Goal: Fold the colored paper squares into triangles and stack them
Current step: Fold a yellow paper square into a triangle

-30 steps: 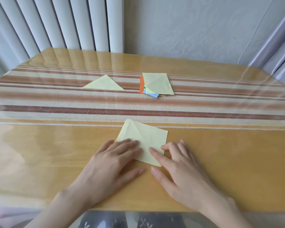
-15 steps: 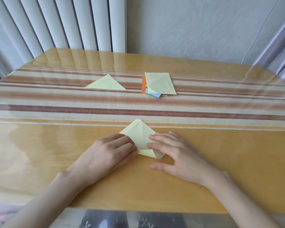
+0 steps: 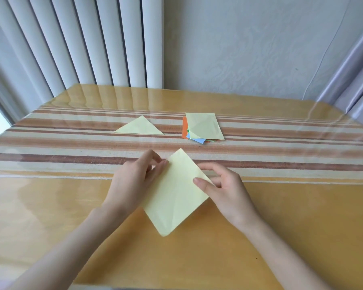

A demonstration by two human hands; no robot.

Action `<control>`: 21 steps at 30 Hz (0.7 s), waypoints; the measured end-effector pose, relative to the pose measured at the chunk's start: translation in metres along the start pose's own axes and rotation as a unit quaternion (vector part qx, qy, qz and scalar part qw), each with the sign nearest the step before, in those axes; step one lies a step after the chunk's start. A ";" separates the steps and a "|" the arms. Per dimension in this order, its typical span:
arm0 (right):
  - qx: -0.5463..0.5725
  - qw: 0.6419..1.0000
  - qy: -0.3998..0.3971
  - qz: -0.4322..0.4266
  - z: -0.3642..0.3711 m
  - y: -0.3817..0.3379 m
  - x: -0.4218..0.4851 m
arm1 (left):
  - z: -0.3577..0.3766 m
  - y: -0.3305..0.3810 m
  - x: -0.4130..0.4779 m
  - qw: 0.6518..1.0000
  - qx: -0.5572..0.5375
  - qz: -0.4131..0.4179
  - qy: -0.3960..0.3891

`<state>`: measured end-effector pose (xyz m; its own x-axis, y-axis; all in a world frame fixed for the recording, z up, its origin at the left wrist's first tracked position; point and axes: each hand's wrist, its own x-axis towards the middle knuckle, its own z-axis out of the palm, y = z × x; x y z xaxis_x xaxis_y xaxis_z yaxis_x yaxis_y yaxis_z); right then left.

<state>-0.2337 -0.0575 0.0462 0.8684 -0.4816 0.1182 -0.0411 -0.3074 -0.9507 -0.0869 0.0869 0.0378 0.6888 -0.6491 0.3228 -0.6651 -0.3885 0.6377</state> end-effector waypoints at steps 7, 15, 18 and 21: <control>-0.086 0.995 0.027 0.041 0.006 0.032 0.006 | 0.023 -0.023 0.001 0.980 0.197 -0.031 -0.005; -0.170 0.979 0.108 0.002 0.011 0.041 0.000 | 0.011 -0.016 -0.038 0.961 0.208 0.160 -0.090; -0.225 0.968 0.108 -0.021 0.009 0.043 -0.004 | 0.015 -0.016 -0.054 0.937 0.210 0.133 -0.246; -0.328 0.942 -0.015 -0.072 -0.004 0.042 -0.008 | 0.012 -0.024 -0.049 0.942 0.167 0.108 -0.270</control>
<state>-0.2444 -0.0694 0.0060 0.9014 -0.3758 0.2152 -0.2098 -0.8137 -0.5421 -0.1079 0.1199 -0.0021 0.3394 -0.9397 -0.0412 -0.8888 -0.3347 0.3131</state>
